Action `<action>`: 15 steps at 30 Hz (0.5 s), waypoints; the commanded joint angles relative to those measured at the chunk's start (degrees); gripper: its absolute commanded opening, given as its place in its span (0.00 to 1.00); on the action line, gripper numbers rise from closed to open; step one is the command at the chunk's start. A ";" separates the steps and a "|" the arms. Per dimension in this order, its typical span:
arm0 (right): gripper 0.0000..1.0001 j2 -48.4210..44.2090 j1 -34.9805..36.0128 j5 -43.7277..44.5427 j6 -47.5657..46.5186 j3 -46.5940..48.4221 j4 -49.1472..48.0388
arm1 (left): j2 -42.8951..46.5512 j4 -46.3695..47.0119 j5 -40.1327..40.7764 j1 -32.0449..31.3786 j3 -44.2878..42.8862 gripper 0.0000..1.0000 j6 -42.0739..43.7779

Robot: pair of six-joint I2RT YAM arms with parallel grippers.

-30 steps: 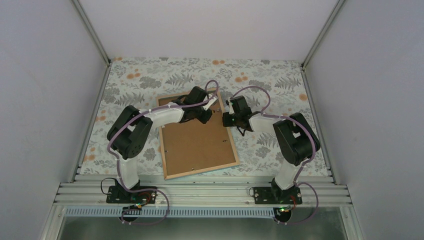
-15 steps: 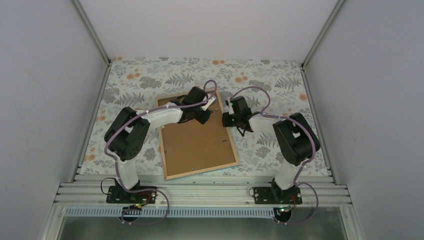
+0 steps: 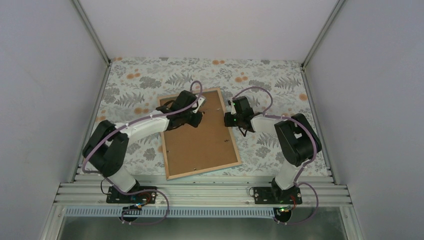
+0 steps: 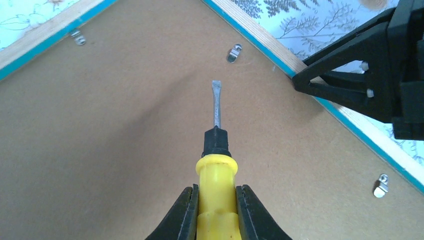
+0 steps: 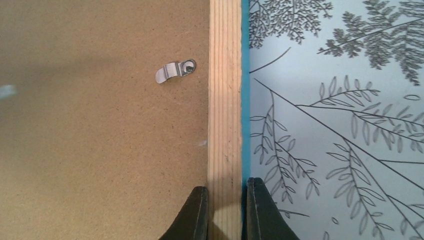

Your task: Take the photo out of the frame

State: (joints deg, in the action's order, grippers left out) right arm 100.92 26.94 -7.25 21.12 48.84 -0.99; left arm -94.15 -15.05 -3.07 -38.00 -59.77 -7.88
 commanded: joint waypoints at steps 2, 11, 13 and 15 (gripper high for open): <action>0.04 -2.50 -1.88 2.22 2.87 -1.95 1.09 | 5.74 3.97 2.09 0.51 5.29 0.02 -6.19; 0.04 -8.46 -5.86 3.00 10.22 -6.04 0.38 | 13.86 6.64 6.55 1.07 12.55 0.02 -10.88; 0.04 -9.94 -6.45 3.61 12.28 -7.07 0.42 | 15.05 6.77 6.76 1.08 13.45 0.02 -11.82; 0.04 -11.44 -6.94 4.69 14.57 -8.24 0.42 | 16.63 7.48 6.51 1.08 14.63 0.02 -12.50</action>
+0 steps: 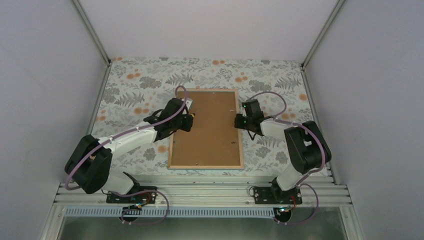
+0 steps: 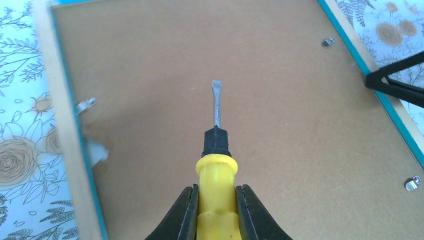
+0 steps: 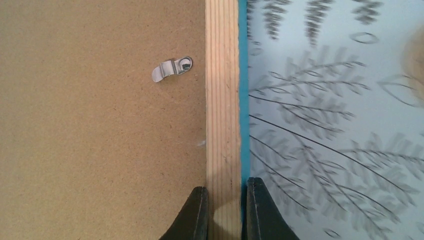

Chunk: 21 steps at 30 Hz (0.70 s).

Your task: Take the photo out of the frame

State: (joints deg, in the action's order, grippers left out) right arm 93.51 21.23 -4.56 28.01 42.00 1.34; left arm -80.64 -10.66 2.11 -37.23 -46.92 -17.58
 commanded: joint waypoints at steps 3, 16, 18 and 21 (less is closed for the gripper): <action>0.04 -6.47 -1.85 3.72 11.44 -3.25 -2.04 | 5.48 3.94 1.42 0.32 3.44 0.02 -3.51; 0.04 -12.10 -2.59 6.39 26.39 -11.29 -2.63 | 15.47 4.17 2.60 0.32 9.89 0.02 -6.38; 0.04 -12.68 -2.56 5.59 25.87 -11.22 -2.35 | 16.65 4.07 2.34 0.32 10.59 0.02 -6.60; 0.07 -13.99 -2.60 3.93 23.58 -10.50 -0.69 | 17.92 4.25 1.43 0.32 11.34 0.03 -7.02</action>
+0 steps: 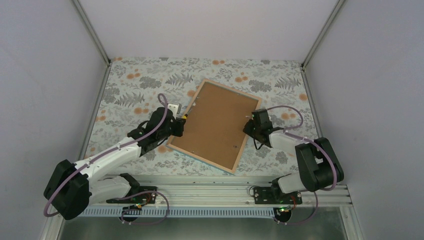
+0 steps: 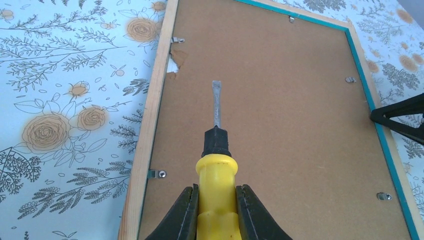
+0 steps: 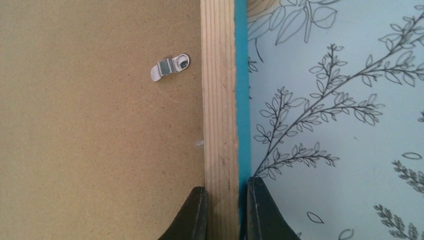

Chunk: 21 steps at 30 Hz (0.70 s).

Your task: Take the photo out of the frame

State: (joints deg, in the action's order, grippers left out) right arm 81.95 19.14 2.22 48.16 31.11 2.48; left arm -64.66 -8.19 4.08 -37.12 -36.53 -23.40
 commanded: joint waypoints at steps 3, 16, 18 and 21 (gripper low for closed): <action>0.23 -4.79 -0.49 -4.20 0.24 0.15 0.37 | 3.27 1.68 -1.21 0.21 1.42 0.02 -1.55; 0.55 -18.61 0.06 -13.39 -13.63 -5.94 13.20 | 8.12 1.70 -3.65 0.03 3.70 0.02 -2.65; 0.55 -19.38 0.36 -14.56 -14.34 -6.79 13.87 | 8.46 2.05 -4.31 -0.04 4.23 0.02 -3.12; 0.54 -19.54 1.58 -17.41 -14.80 -7.86 13.75 | 8.48 3.09 -5.65 -0.18 5.14 0.02 -3.69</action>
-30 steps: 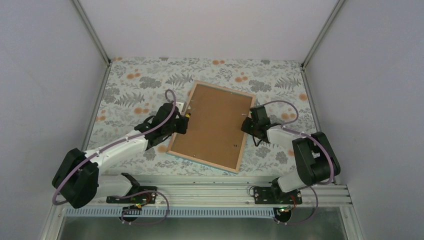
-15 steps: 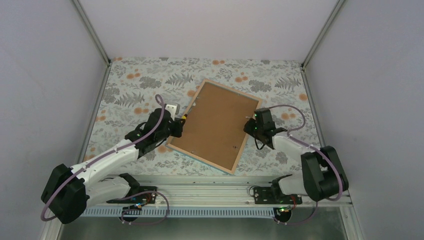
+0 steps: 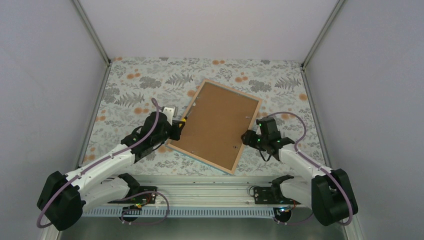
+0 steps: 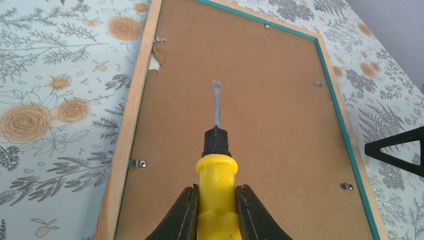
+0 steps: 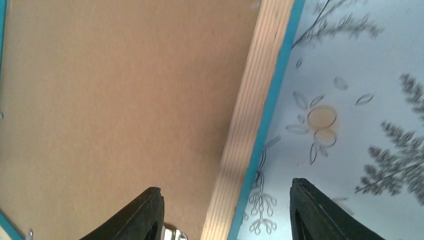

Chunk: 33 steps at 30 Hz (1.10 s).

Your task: Take the photo out of the frame

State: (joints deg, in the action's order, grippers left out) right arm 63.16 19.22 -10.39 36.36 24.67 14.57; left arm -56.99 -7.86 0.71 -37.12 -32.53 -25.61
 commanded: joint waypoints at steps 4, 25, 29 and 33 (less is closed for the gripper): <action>0.53 -1.01 4.51 -7.60 -2.34 -2.77 0.71 | 0.66 3.52 -2.90 -0.46 1.72 0.02 -1.96; 0.48 19.08 29.92 -5.61 6.47 8.18 -14.58 | 4.24 4.72 -0.99 -0.63 4.61 0.02 -2.26; 0.47 26.27 33.15 -5.14 4.64 15.15 -14.51 | 6.32 3.61 0.36 -0.58 4.98 0.02 -2.26; 0.48 30.06 34.53 -5.36 2.75 20.01 -12.69 | 8.96 2.37 2.43 -0.50 5.51 0.02 -2.64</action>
State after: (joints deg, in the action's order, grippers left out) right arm 90.98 52.45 -16.49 41.54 40.27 2.31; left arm -50.57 -5.02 0.45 -37.67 -27.79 -27.73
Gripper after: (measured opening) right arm 0.476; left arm 0.157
